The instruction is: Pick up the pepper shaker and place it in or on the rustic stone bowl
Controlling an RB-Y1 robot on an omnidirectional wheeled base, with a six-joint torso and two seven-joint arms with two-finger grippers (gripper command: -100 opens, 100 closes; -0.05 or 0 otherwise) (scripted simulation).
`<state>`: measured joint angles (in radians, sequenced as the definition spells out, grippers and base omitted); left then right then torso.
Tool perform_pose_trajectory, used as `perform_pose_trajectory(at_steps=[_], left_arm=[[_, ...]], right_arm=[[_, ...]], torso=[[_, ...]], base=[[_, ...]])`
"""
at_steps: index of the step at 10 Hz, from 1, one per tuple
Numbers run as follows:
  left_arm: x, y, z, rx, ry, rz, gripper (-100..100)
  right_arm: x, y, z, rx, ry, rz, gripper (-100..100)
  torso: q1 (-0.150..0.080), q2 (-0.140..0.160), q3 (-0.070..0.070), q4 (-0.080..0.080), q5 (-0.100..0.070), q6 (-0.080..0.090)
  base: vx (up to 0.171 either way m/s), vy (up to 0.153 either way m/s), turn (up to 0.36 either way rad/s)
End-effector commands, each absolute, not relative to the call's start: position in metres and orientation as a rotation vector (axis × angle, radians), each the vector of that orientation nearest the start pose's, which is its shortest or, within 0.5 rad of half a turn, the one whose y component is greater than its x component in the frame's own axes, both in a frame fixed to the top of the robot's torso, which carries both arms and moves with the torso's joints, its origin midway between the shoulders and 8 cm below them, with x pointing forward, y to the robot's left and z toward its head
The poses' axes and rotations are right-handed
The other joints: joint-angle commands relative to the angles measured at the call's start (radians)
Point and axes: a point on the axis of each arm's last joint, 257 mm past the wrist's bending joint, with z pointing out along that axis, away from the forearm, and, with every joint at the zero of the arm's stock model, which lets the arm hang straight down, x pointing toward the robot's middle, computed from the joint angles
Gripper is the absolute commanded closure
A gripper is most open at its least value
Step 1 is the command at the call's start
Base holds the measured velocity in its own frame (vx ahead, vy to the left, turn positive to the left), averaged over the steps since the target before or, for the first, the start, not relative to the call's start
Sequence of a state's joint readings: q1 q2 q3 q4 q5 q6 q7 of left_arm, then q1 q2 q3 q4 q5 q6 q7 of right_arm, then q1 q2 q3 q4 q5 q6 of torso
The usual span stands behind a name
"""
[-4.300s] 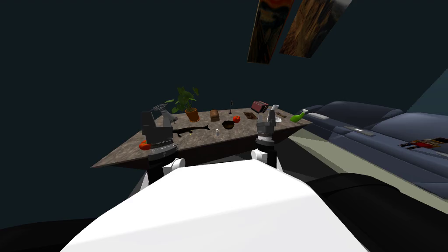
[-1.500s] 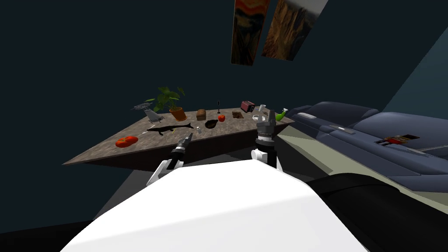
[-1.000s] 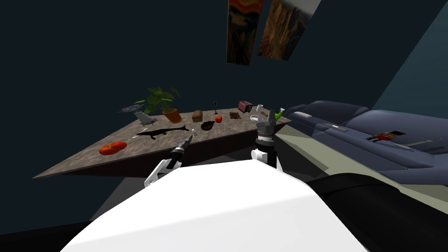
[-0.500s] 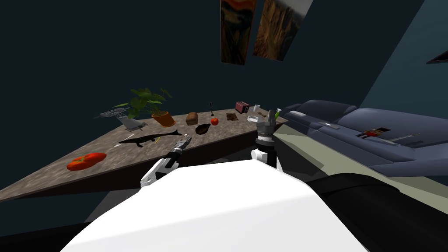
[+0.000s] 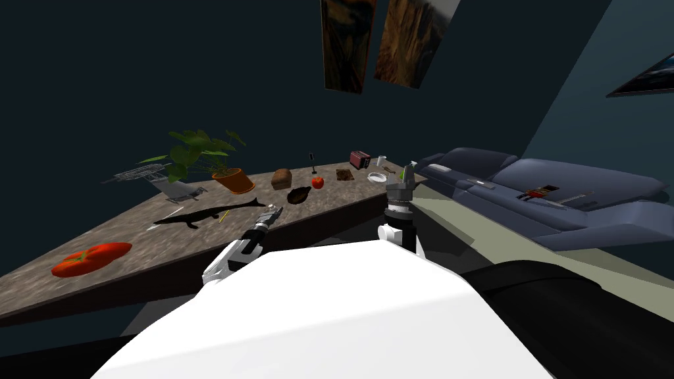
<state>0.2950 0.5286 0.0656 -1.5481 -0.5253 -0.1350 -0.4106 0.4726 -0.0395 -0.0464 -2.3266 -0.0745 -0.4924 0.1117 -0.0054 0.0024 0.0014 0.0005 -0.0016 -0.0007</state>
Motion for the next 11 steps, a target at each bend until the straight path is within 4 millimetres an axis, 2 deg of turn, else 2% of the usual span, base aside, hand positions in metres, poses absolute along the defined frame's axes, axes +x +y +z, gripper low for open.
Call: perform_pose_trajectory(at_steps=[1,2,4,5,6,8,10,11], left_arm=[[0.432,0.457,-0.295,-0.149,1.755,-0.016,-100],[0.429,0.475,-0.293,-0.159,1.75,-0.004,-100],[0.425,0.482,-0.3,-0.17,1.762,0.005,-100],[0.42,0.501,-0.298,-0.184,1.755,0.018,-100],[0.419,0.503,-0.3,-0.188,1.76,0.02,-100],[0.41,0.537,-0.293,-0.213,1.746,0.04,-100],[0.405,0.544,-0.299,-0.227,1.755,0.047,-100],[0.4,0.56,-0.293,-0.239,1.742,0.054,-100]], right_arm=[[0.334,-0.293,0.054,0.577,0.579,1.226,0],[0.334,-0.293,0.054,0.577,0.579,1.226,0],[0.334,-0.293,0.054,0.577,0.579,1.226,0],[0.334,-0.293,0.054,0.577,0.579,1.226,0],[0.334,-0.293,0.054,0.577,0.579,1.226,0],[0.334,-0.293,0.054,0.577,0.579,1.226,0],[0.334,-0.293,0.054,0.577,0.579,1.226,0],[0.334,-0.293,0.054,0.577,0.579,1.226,0]], torso=[[0.0,0.0,0.0,0.0,0.0,0.0],[-0.001,0.0,0.0,0.0,0.0,0.001],[0.0,-0.001,0.0,0.0,0.0,0.0],[0.003,-0.002,-0.001,0.0,0.0,0.0],[0.002,-0.001,-0.001,0.0,0.0,0.001],[0.002,-0.001,0.0,0.0,0.0,0.001],[0.0,-0.001,0.0,0.0,0.0,0.0],[0.002,-0.001,0.0,0.0,0.0,0.0]], base=[[-0.028,-0.088,-0.143],[-0.024,-0.098,-0.193],[0.003,-0.053,-0.033],[0.001,-0.049,-0.152],[-0.003,-0.04,-0.071],[-0.013,-0.073,-0.199],[-0.002,-0.059,0.006],[-0.004,-0.048,-0.148]])
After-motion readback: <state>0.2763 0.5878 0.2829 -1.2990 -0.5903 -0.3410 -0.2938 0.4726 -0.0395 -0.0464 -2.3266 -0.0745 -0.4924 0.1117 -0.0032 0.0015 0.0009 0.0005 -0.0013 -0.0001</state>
